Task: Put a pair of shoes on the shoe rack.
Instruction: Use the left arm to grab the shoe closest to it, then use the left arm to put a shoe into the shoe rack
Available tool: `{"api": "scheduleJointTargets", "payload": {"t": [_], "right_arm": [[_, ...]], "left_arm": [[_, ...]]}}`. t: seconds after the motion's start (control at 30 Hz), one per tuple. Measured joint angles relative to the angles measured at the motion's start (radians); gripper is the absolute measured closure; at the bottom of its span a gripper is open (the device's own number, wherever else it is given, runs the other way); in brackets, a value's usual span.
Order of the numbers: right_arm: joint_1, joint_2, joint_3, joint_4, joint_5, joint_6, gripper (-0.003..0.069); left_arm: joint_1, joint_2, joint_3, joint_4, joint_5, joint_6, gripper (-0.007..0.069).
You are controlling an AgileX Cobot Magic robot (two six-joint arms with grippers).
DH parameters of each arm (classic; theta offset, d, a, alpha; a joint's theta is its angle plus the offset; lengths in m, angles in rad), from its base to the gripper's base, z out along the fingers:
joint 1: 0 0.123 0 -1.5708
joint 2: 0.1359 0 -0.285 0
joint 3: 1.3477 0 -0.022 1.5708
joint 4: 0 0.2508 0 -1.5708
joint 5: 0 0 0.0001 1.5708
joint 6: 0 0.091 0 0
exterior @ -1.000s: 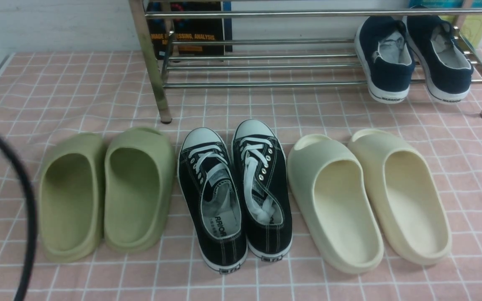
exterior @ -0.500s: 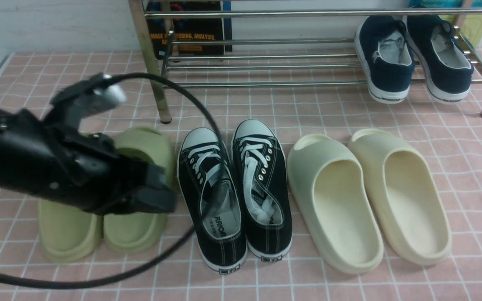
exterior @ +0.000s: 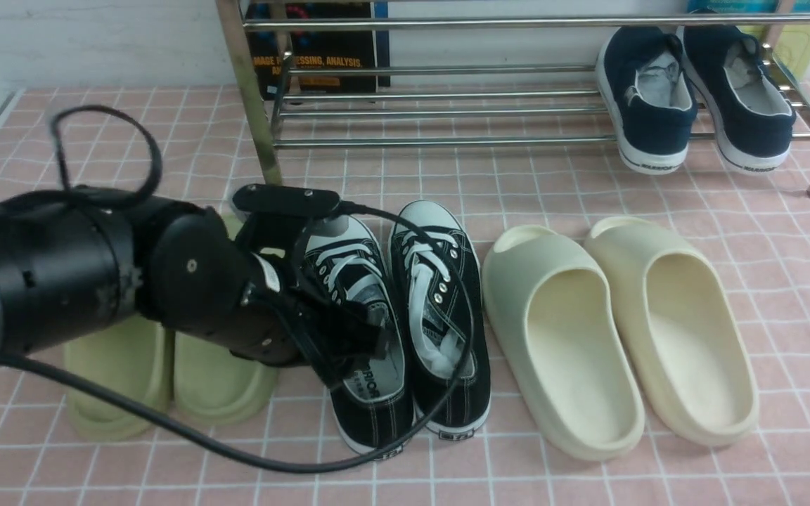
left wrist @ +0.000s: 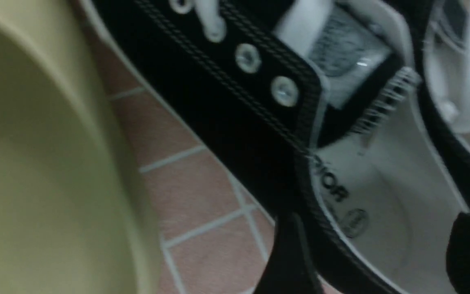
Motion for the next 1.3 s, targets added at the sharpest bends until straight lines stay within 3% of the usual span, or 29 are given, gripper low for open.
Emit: {"api": "scheduleJointTargets", "payload": {"t": [0.07,0.3,0.6,0.77,0.93,1.3], "right_arm": [[0.0,0.0,0.0,0.0,0.0,0.0,0.0421],[0.0,0.0,0.0,0.0,0.0,0.0,0.0421],[0.0,0.0,0.0,0.0,0.0,0.0,0.0421],[0.0,0.0,0.0,0.0,0.0,0.0,0.0421],[0.0,0.0,0.0,0.0,0.0,0.0,0.042],[0.0,0.0,0.0,0.0,0.0,0.0,0.042]], "left_arm": [[0.0,0.042,-0.001,0.068,-0.043,-0.073,0.0146],[0.0,0.153,-0.002,0.089,-0.131,-0.111,0.0284],[0.003,0.126,-0.015,0.092,-0.111,-0.174,0.0585],[0.003,0.103,-0.177,0.123,0.136,-0.194,0.0607],[0.003,0.138,-0.38,0.213,0.273,-0.197,0.0612],[0.044,0.281,-0.704,0.274,0.31,-0.197,0.0612]]}}
